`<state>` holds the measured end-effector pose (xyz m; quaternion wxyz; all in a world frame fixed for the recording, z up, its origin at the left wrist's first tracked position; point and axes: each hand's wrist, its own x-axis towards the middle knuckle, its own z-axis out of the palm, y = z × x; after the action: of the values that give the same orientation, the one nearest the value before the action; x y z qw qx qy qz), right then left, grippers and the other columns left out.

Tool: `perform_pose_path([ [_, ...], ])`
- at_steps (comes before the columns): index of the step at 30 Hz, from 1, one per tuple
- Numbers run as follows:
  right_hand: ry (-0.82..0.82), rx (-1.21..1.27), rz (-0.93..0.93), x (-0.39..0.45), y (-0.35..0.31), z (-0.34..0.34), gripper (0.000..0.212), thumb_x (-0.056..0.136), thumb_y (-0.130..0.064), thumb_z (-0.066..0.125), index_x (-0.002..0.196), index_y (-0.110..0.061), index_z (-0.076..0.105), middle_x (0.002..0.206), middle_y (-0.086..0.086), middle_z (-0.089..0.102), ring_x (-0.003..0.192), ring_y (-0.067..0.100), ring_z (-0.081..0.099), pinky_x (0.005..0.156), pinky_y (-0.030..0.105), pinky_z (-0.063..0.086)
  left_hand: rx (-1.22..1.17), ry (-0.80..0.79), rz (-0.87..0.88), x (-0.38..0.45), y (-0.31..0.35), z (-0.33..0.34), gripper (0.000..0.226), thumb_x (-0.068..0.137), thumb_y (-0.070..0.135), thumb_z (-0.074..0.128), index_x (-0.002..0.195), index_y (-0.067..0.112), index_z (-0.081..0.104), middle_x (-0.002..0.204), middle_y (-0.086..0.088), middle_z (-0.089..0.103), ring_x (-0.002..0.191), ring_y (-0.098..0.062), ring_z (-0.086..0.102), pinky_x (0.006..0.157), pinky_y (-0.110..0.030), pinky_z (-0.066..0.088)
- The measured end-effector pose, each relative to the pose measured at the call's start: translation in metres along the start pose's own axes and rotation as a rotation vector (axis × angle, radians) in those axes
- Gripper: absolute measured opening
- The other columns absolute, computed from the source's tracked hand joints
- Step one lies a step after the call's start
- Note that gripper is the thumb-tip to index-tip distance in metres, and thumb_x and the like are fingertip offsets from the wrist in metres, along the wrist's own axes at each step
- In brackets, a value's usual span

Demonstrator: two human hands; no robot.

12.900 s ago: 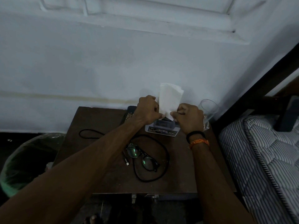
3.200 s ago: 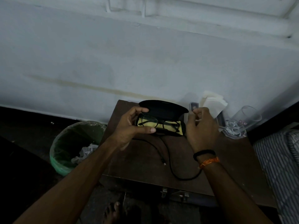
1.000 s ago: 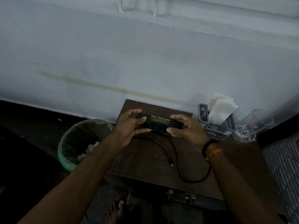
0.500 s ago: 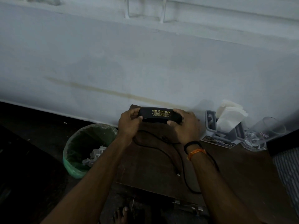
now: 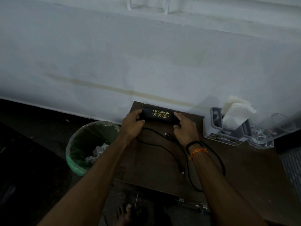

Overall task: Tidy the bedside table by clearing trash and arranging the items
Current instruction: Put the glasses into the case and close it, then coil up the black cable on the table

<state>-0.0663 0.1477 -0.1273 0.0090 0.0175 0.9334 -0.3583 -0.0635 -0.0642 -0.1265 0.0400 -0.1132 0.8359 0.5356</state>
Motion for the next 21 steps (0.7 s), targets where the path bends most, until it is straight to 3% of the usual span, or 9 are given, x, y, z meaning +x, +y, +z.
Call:
perform_pose_path([
  [3,-0.078,-0.064,0.000,-0.003,-0.002,-0.007,0.064,0.089,0.002,0.050,0.148,-0.022,0.041,0.158,0.008,0.032,0.137,0.025,0.044,0.104,0.019,0.032,0.000,-0.018,0.000,-0.002,0.001,-0.004,0.052,0.090,0.009,0.061,0.141,0.017,0.050,0.137,-0.004,0.059,0.125,-0.021,0.055,0.105,-0.041,0.047],
  [5,-0.071,-0.085,0.007,-0.007,-0.002,-0.012,0.064,0.089,0.002,0.049,0.147,-0.023,0.042,0.156,0.009,0.035,0.134,0.027,0.047,0.103,0.020,0.035,0.017,-0.004,0.015,-0.004,0.003,-0.005,0.049,0.089,0.012,0.063,0.137,0.017,0.054,0.131,-0.002,0.062,0.119,-0.021,0.058,0.101,-0.040,0.049],
  [7,0.043,-0.093,0.010,-0.008,-0.001,-0.019,0.054,0.087,0.001,0.050,0.137,-0.020,0.055,0.140,0.010,0.056,0.122,0.028,0.057,0.102,0.030,0.045,0.111,0.067,0.073,-0.008,0.007,-0.007,0.039,0.087,0.014,0.065,0.126,0.015,0.060,0.117,0.002,0.063,0.106,-0.017,0.058,0.090,-0.029,0.047],
  [10,0.156,-0.107,0.001,-0.019,-0.003,-0.039,0.026,0.084,-0.003,0.054,0.096,-0.016,0.073,0.100,0.004,0.074,0.095,0.021,0.068,0.084,0.032,0.055,0.161,0.090,0.176,-0.022,0.017,-0.012,0.025,0.086,0.009,0.067,0.111,0.009,0.065,0.105,-0.002,0.065,0.094,-0.015,0.059,0.081,-0.024,0.045],
  [13,-0.121,-0.198,-0.037,-0.040,-0.009,-0.056,0.015,0.080,-0.014,0.066,0.071,-0.023,0.073,0.079,-0.005,0.075,0.077,0.010,0.068,0.074,0.028,0.056,0.251,-0.200,0.282,-0.038,0.022,-0.012,0.020,0.082,0.004,0.070,0.100,0.011,0.069,0.095,-0.002,0.071,0.088,-0.014,0.066,0.082,-0.031,0.056],
  [15,-0.378,-0.254,-0.011,-0.055,-0.010,-0.057,0.013,0.075,-0.033,0.078,0.067,-0.024,0.074,0.074,-0.009,0.073,0.074,0.006,0.068,0.071,0.025,0.055,0.388,-0.376,0.341,-0.046,0.023,-0.006,0.024,0.078,0.008,0.076,0.101,0.015,0.071,0.096,0.001,0.072,0.088,-0.012,0.067,0.084,-0.034,0.057],
  [16,-0.462,-0.299,0.007,-0.061,-0.009,-0.054,0.022,0.070,-0.044,0.082,0.069,-0.023,0.074,0.074,-0.009,0.073,0.075,0.007,0.067,0.069,0.026,0.055,0.438,-0.435,0.360,-0.049,0.023,-0.002,0.029,0.076,0.011,0.078,0.103,0.015,0.071,0.098,0.002,0.071,0.089,-0.011,0.066,0.084,-0.032,0.056],
  [18,-0.527,-0.408,0.014,-0.067,-0.007,-0.047,0.035,0.062,-0.052,0.084,0.074,-0.021,0.073,0.079,-0.006,0.073,0.076,0.010,0.067,0.070,0.029,0.056,0.458,-0.513,0.376,-0.053,0.022,0.006,0.039,0.074,0.014,0.082,0.111,0.015,0.070,0.105,0.002,0.069,0.096,-0.010,0.065,0.087,-0.030,0.055],
  [21,-0.500,-0.506,-0.031,-0.069,-0.003,-0.038,0.026,0.064,-0.041,0.083,0.071,-0.023,0.066,0.084,-0.003,0.071,0.079,0.016,0.066,0.069,0.027,0.054,0.547,-0.578,0.455,-0.056,0.023,0.013,0.047,0.073,0.030,0.078,0.118,0.021,0.068,0.117,0.004,0.068,0.107,-0.011,0.064,0.094,-0.035,0.053],
])
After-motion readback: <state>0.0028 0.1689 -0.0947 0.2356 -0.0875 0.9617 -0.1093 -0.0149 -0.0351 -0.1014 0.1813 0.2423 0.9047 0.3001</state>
